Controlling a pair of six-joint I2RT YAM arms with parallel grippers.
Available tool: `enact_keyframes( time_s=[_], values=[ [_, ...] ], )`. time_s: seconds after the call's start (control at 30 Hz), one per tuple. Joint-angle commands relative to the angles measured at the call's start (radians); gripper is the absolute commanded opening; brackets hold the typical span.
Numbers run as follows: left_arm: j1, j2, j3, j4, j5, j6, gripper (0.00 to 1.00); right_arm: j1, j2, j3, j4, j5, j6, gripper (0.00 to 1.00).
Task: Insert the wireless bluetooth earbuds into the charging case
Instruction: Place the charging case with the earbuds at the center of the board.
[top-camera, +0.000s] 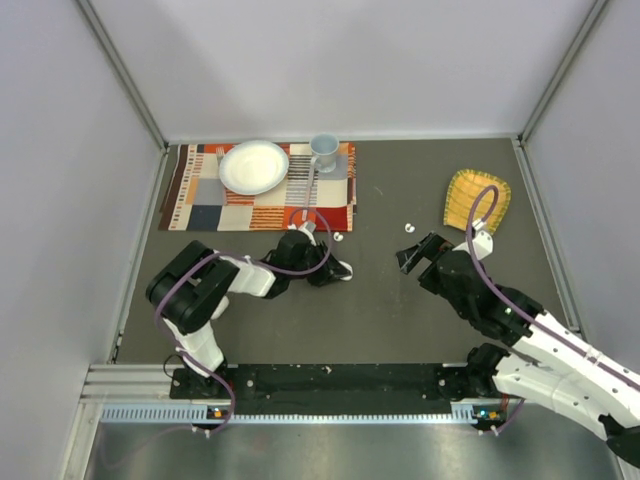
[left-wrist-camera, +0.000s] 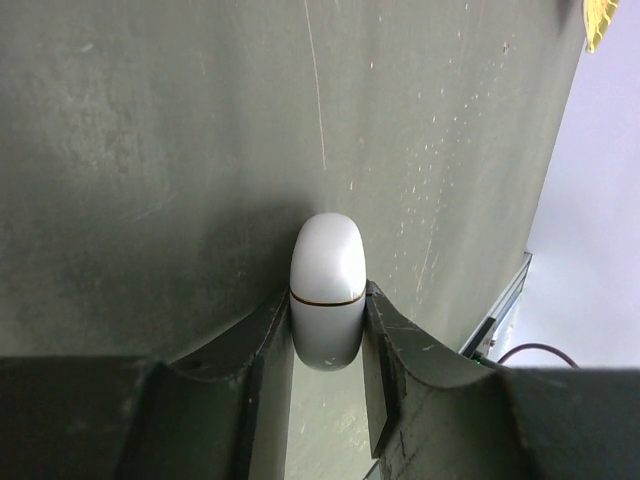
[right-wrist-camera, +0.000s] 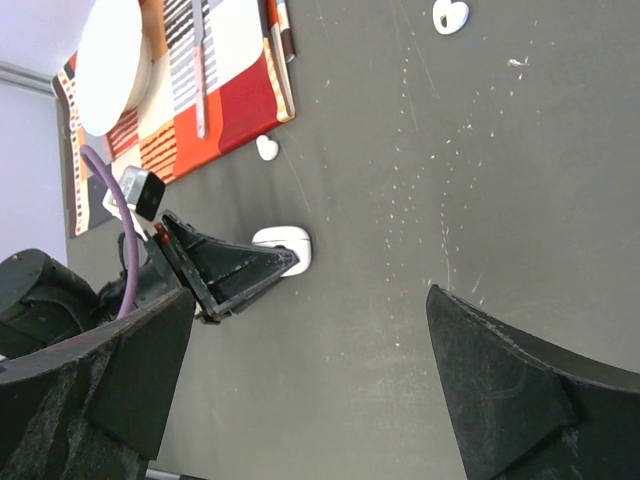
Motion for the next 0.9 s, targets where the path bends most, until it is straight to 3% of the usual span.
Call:
enact_keyframes(
  time_s=[0.0,0.1,0.13,0.37,0.4,0.67,0.7,0.77,0.87],
  values=[
    [0.010,0.020,0.070,-0.075,-0.014,0.060,0.37,-0.010,0.020,0.032,0.009,-0.008,-0.003,0.99],
    [0.016,0.005,0.081,-0.164,-0.023,0.106,0.43,-0.010,0.034,0.041,0.011,-0.005,0.002,0.99],
    [0.015,-0.006,0.080,-0.184,-0.031,0.114,0.51,-0.010,0.040,0.044,0.011,0.001,0.000,0.99],
    [0.016,-0.035,0.077,-0.261,-0.069,0.142,0.65,-0.010,0.088,0.079,0.015,0.006,-0.049,0.99],
    [0.016,-0.038,0.078,-0.270,-0.074,0.154,0.74,-0.010,0.089,0.079,0.015,0.004,-0.046,0.99],
    [0.016,-0.130,0.065,-0.376,-0.167,0.238,0.81,-0.010,0.092,0.067,0.025,-0.002,-0.061,0.99],
    [0.015,-0.168,0.055,-0.382,-0.184,0.243,0.83,-0.011,0.088,0.067,0.026,0.000,-0.067,0.99],
    [0.013,-0.215,0.045,-0.381,-0.229,0.260,0.99,-0.010,0.086,0.062,0.028,0.001,-0.077,0.99],
    [0.012,-0.305,0.045,-0.402,-0.287,0.307,0.99,-0.008,0.074,0.052,0.032,0.015,-0.073,0.99]
  ],
)
